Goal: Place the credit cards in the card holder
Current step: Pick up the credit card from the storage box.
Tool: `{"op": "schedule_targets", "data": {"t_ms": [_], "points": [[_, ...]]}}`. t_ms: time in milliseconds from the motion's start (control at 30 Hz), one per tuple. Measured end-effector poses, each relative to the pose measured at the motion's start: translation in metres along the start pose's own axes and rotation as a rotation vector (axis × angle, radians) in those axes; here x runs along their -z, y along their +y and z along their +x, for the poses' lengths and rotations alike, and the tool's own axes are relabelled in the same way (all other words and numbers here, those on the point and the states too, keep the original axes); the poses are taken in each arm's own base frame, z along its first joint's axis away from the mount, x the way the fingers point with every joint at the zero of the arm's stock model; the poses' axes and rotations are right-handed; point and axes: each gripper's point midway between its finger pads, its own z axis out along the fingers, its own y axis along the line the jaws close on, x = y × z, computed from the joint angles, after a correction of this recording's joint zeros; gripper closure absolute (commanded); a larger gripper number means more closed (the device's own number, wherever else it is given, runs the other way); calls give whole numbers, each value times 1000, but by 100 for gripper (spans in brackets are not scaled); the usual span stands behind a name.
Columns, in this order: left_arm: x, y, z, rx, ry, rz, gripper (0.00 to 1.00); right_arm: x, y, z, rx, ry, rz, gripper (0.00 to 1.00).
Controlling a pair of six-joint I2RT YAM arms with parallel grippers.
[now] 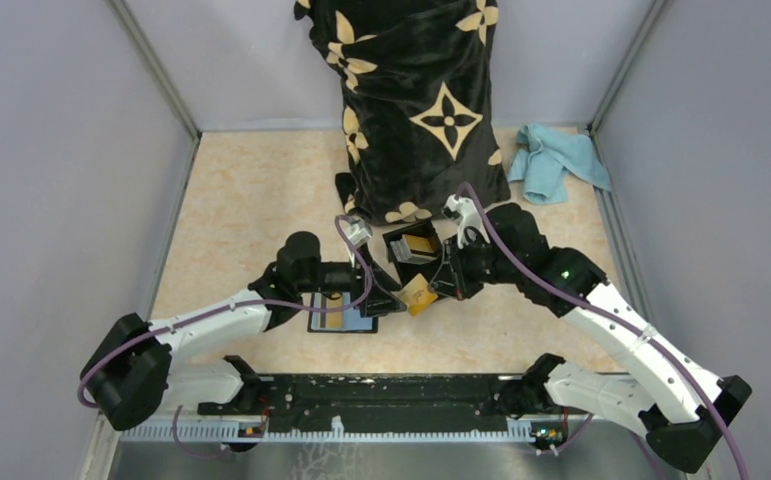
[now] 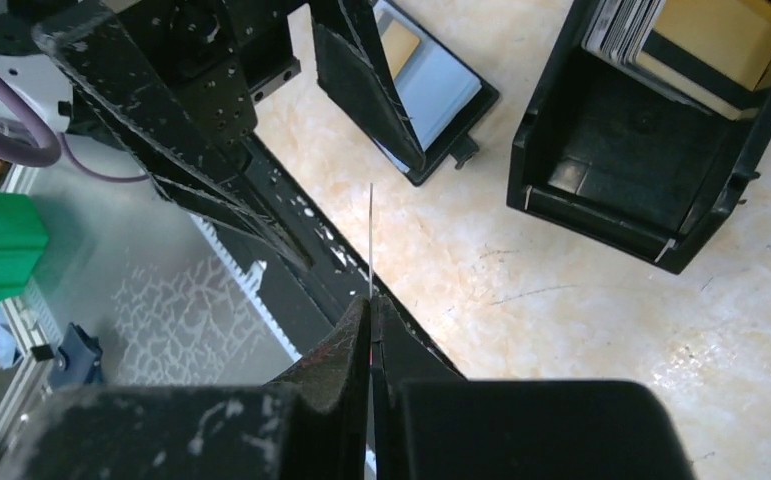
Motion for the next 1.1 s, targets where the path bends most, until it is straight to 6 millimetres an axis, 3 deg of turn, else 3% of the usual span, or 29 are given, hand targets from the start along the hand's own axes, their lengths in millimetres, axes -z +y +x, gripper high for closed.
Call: {"op": "schedule_targets", "data": {"t_ms": [267,533,867,933,1100], "points": [[2,-18,5,-19,39,109,25,-11,6,15,-22,51,-69,100],[0,-26,10,-21,82,187,49,-23,13,17,-43,80,-129,100],[7,-21,7,-10,83,196,92,-33,16,17,-53,102,-158,100],[8,-20,5,-5,80,197,91,-34,15,15,-51,96,-158,100],[12,-14,5,10,71,185,78,-38,14,13,-53,93,-164,100]]}}
